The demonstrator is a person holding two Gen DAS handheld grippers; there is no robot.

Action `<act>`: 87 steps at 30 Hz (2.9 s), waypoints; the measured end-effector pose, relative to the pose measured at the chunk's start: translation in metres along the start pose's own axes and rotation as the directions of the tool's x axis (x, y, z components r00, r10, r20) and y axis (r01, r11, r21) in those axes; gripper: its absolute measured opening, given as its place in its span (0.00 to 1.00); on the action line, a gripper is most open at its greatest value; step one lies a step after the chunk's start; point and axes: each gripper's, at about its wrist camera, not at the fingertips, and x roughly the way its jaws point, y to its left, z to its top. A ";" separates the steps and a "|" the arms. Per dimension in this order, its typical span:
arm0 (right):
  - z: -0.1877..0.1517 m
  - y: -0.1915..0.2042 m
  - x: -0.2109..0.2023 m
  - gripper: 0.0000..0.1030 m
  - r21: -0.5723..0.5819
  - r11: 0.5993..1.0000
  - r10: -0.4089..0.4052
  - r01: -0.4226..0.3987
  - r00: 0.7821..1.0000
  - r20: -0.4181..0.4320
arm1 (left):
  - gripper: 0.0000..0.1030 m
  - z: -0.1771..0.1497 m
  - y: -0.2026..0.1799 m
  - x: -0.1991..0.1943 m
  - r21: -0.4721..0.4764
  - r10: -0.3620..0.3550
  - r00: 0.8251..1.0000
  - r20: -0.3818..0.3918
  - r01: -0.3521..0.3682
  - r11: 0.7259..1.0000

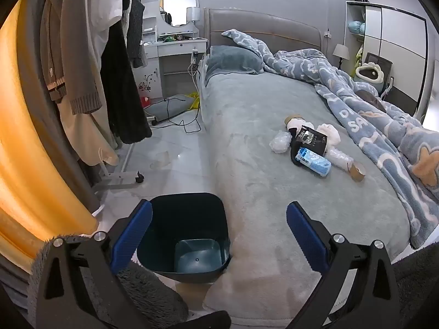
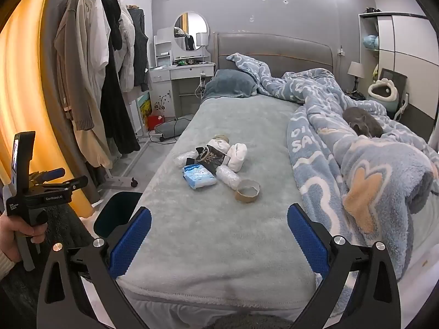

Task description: Collect trash

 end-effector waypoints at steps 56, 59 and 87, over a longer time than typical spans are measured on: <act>0.000 0.003 0.002 0.97 0.006 1.000 0.004 -0.004 1.000 0.000 | 0.97 0.000 0.000 0.000 -0.006 -0.005 1.000 -0.009 0.005 1.000; 0.000 0.003 0.003 0.97 0.006 1.000 0.004 -0.004 1.000 -0.001 | 0.97 0.000 0.000 0.000 -0.006 -0.005 1.000 -0.009 0.005 1.000; 0.000 0.002 0.002 0.97 0.004 1.000 0.001 -0.001 1.000 -0.005 | 0.97 0.000 0.000 0.000 0.002 0.012 1.000 -0.010 -0.012 1.000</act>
